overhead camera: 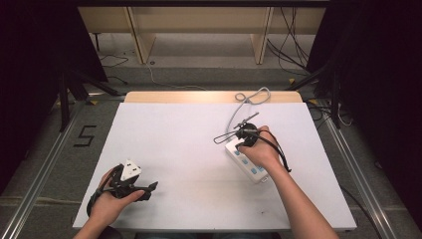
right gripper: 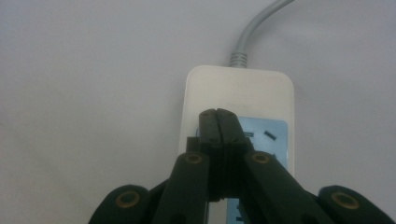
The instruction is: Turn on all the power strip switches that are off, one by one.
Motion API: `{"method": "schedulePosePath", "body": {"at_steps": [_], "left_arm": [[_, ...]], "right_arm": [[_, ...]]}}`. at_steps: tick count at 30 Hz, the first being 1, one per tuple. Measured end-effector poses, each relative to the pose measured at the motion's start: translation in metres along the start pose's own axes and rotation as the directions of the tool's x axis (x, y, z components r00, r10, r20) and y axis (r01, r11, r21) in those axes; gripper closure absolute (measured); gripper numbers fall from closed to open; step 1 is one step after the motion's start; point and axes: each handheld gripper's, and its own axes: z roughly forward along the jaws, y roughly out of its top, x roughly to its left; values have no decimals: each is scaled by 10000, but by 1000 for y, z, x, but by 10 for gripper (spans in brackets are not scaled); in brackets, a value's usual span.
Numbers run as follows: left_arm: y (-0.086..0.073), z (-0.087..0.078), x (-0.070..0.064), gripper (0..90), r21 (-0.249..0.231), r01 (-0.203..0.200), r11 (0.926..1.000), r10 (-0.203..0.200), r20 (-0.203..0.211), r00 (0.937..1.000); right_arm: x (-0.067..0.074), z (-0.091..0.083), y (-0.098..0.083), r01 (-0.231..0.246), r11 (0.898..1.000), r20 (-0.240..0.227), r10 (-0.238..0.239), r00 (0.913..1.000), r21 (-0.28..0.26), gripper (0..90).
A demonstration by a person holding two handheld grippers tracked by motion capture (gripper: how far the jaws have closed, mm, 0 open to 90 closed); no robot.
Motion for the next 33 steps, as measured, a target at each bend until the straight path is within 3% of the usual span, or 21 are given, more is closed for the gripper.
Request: {"method": "schedulePosePath", "body": {"at_steps": [10,33], "left_arm": [[0,0,0,180,22,-41,10000,41,19,10000],[0,1,0,180,34,-29,10000,29,43,10000]], "right_arm": [[1,8,2,11,9990,-66,-8,10000,444,900],[4,11,9,59,9966,-15,-58,10000,818,900]]}}
